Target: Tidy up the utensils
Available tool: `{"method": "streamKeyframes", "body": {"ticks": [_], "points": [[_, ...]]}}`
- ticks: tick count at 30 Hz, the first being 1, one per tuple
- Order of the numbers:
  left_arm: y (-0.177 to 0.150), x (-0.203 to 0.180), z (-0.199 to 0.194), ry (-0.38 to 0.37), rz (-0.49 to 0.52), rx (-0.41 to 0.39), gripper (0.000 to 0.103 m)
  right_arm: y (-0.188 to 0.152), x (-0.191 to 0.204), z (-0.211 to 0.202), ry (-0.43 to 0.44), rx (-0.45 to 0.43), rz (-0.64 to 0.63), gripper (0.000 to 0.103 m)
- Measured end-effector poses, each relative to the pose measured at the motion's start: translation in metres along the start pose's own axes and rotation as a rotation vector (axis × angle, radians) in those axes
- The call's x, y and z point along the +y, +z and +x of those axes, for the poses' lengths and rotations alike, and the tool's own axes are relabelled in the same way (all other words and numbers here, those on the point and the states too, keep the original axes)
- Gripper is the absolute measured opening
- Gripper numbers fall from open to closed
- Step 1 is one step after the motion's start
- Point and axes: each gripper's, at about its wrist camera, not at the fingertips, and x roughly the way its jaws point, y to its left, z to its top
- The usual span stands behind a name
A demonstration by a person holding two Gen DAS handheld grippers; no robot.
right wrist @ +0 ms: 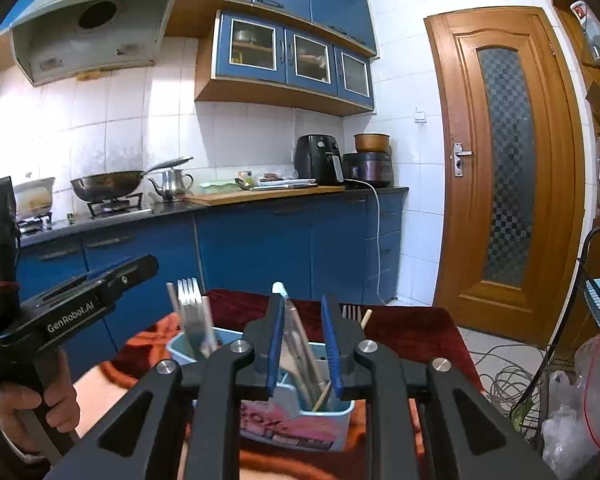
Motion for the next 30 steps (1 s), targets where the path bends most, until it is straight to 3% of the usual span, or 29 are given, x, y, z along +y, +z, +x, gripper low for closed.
{"method": "streamKeyframes", "body": {"ticks": [9,16,20,22,23,30], "points": [[0.001,-0.005,-0.052,0.016,0.038,0.064,0.036,-0.001,0.024,-0.055,0.057,-0.026,0.025,0.041],[-0.014,-0.007,-0.093,0.039,0.070,0.094,0.051,-0.021,0.041,-0.086,0.063,-0.025,0.030,0.062],[-0.028,-0.008,-0.108,0.066,0.089,0.111,0.071,-0.037,0.044,-0.098,0.043,-0.016,0.042,0.074],[-0.036,-0.009,-0.113,0.091,0.116,0.108,0.075,-0.046,0.044,-0.102,0.033,-0.004,0.056,0.080],[-0.040,-0.010,-0.115,0.104,0.128,0.104,0.077,-0.050,0.044,-0.103,0.024,0.002,0.062,0.085],[-0.083,-0.001,-0.113,0.162,0.120,0.158,0.078,-0.094,0.041,-0.105,-0.030,0.053,0.076,0.090]]}}
